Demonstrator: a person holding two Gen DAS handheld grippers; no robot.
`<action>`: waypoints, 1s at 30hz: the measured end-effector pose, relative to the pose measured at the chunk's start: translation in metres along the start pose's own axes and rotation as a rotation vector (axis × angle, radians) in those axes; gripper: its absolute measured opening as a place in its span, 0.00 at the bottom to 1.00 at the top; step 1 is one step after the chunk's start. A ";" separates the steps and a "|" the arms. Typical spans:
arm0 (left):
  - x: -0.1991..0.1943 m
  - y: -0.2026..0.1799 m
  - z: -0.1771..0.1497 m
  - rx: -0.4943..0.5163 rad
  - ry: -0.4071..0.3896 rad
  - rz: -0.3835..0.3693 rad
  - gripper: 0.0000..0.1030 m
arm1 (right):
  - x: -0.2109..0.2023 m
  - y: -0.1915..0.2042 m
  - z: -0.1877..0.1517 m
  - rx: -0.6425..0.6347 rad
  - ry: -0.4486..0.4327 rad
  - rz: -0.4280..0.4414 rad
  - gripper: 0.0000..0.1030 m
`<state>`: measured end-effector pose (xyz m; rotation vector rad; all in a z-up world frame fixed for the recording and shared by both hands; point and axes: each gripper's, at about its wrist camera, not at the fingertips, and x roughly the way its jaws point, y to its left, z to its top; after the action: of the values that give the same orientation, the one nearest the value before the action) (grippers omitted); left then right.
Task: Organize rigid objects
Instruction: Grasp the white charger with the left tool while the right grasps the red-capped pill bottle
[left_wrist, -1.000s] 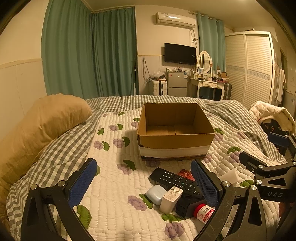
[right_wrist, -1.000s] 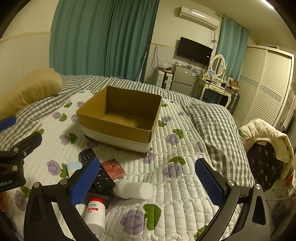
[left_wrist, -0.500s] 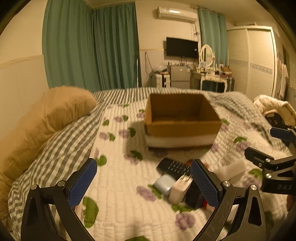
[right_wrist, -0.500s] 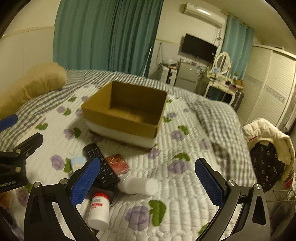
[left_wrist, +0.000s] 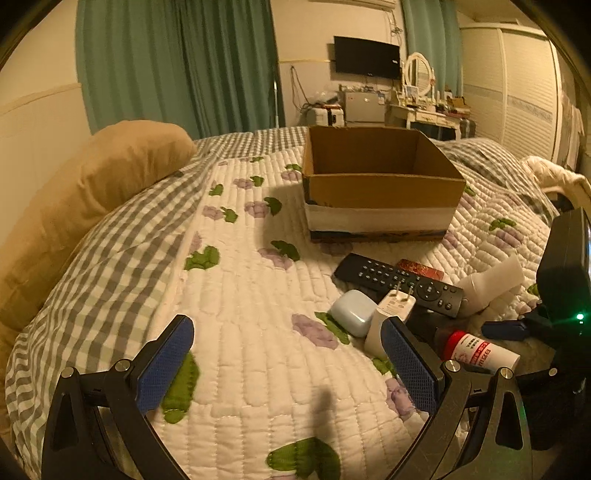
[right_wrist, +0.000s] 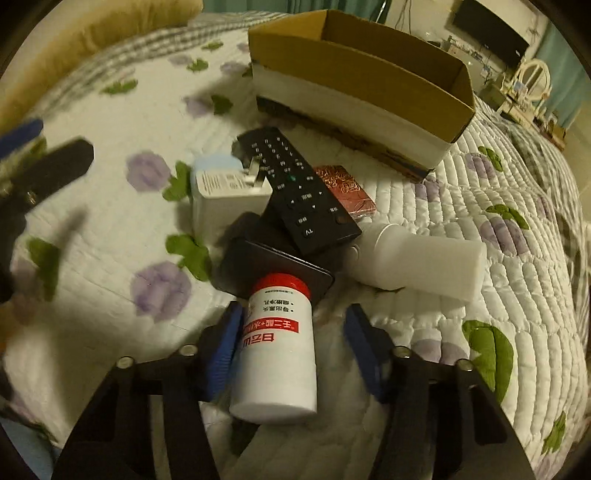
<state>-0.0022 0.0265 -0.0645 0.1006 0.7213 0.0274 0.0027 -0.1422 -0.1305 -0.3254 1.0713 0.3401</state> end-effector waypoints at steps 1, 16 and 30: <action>0.002 -0.002 0.001 0.008 0.010 -0.008 1.00 | 0.000 0.001 -0.001 -0.004 -0.004 0.019 0.34; 0.071 -0.062 0.003 0.179 0.213 -0.171 0.71 | -0.054 -0.045 0.017 0.077 -0.183 0.029 0.35; 0.068 -0.063 0.017 0.172 0.224 -0.305 0.30 | -0.069 -0.058 0.017 0.097 -0.236 0.032 0.34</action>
<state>0.0591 -0.0336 -0.1030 0.1531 0.9559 -0.3195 0.0105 -0.1946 -0.0557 -0.1762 0.8583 0.3449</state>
